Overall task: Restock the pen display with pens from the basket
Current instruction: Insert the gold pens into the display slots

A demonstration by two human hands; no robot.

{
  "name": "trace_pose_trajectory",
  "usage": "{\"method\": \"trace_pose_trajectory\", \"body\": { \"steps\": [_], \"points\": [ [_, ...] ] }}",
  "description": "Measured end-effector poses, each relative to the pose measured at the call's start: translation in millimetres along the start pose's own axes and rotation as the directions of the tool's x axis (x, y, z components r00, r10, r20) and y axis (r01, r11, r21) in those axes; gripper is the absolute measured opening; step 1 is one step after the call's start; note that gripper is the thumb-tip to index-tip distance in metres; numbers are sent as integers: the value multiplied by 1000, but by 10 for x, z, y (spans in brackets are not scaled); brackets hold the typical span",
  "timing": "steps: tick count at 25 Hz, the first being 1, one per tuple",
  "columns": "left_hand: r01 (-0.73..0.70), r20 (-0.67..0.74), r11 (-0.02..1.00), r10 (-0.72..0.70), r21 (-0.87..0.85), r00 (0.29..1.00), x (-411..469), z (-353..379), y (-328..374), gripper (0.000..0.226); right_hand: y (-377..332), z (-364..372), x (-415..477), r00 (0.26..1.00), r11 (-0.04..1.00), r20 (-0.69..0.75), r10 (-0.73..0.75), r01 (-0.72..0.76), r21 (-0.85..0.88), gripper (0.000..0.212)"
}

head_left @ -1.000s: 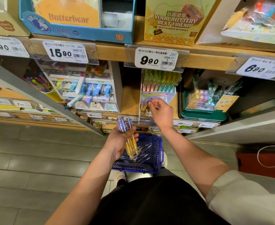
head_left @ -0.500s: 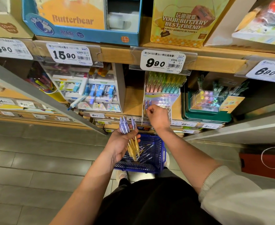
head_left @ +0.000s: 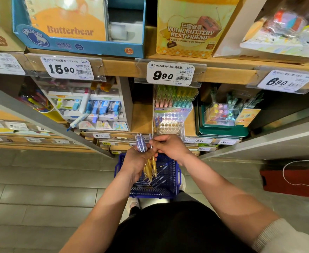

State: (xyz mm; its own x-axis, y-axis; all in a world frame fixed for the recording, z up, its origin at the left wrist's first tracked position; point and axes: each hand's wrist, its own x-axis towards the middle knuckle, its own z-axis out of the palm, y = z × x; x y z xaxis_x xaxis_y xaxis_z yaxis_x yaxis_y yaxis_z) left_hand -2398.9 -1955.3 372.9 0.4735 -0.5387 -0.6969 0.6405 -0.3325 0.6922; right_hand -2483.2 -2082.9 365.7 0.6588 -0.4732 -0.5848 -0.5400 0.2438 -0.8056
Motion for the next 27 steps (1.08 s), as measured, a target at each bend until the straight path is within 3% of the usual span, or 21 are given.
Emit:
{"method": "trace_pose_trajectory", "body": {
  "steps": [3,6,9,12,16,20,27],
  "points": [
    [-13,11,1000,13,19,1000,58,30,22,23,-40,-45,12,995,992,-99,2,11,126,32],
    [30,11,999,-30,-21,1000,104,14,89,19,-101,-179,47,953,980,-295,-67,117,158,24],
    [56,5,993,-56,-100,998,107,-32,126,16,-149,-361,101,861,976,-470,-192,219,2,10],
    [40,-19,993,-42,-108,999,76,-50,108,21,-167,-442,189,775,949,-547,-316,260,-181,9],
    [7,-14,992,-9,-123,1000,28,-63,70,26,-125,-401,363,742,911,-536,-403,267,-315,14],
    [8,-27,992,-11,-127,1000,29,-91,52,25,-43,-314,485,761,864,-468,-449,238,-443,20],
    [52,-25,987,-56,-152,998,3,-74,60,25,104,-252,580,816,816,-399,-418,144,-560,12]
  ]
}}
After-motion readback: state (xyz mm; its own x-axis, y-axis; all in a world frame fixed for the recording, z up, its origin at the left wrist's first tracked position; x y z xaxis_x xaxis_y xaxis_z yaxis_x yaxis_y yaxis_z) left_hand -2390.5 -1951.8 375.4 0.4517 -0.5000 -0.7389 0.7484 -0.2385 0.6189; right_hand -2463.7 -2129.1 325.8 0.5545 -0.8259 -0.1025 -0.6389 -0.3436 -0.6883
